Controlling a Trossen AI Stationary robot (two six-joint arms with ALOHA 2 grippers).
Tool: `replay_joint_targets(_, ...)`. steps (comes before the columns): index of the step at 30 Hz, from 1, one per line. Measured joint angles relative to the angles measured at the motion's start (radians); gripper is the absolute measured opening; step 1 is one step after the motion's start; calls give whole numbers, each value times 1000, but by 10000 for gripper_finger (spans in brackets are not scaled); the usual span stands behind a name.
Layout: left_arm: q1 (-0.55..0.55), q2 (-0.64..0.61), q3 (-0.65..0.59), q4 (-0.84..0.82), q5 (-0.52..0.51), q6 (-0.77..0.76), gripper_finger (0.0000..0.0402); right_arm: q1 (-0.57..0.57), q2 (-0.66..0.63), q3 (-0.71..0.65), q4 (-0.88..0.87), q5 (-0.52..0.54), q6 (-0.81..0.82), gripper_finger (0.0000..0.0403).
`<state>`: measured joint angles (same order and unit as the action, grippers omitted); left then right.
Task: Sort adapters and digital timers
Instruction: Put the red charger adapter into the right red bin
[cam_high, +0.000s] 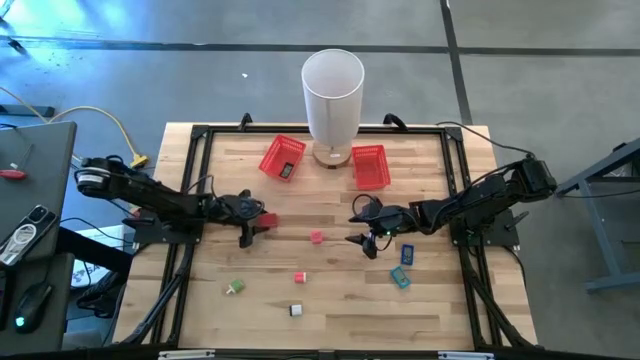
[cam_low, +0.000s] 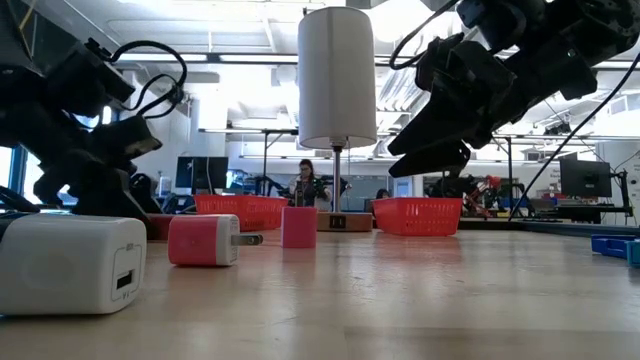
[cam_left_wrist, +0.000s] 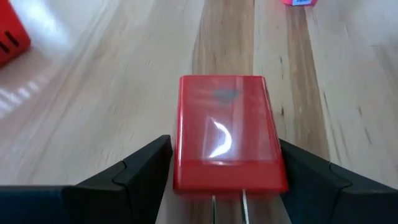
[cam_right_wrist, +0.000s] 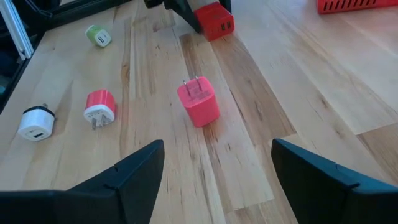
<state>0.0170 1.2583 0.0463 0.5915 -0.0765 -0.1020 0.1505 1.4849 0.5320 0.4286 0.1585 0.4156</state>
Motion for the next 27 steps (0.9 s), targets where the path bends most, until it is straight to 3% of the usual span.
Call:
replay_joint_targets(9,-20,215,0,221,-34,36,254,0,0,0,2,0,-1,286)
replay_joint_targets(16,-20,353,0,387,-34,39,228,0,0,0,2,0,-2,286)
replay_joint_targets(21,-20,393,0,435,-35,42,205,0,0,0,1,0,-2,286)
replay_joint_targets(27,-20,396,-1,477,-35,10,204,0,0,0,-1,0,-3,286)
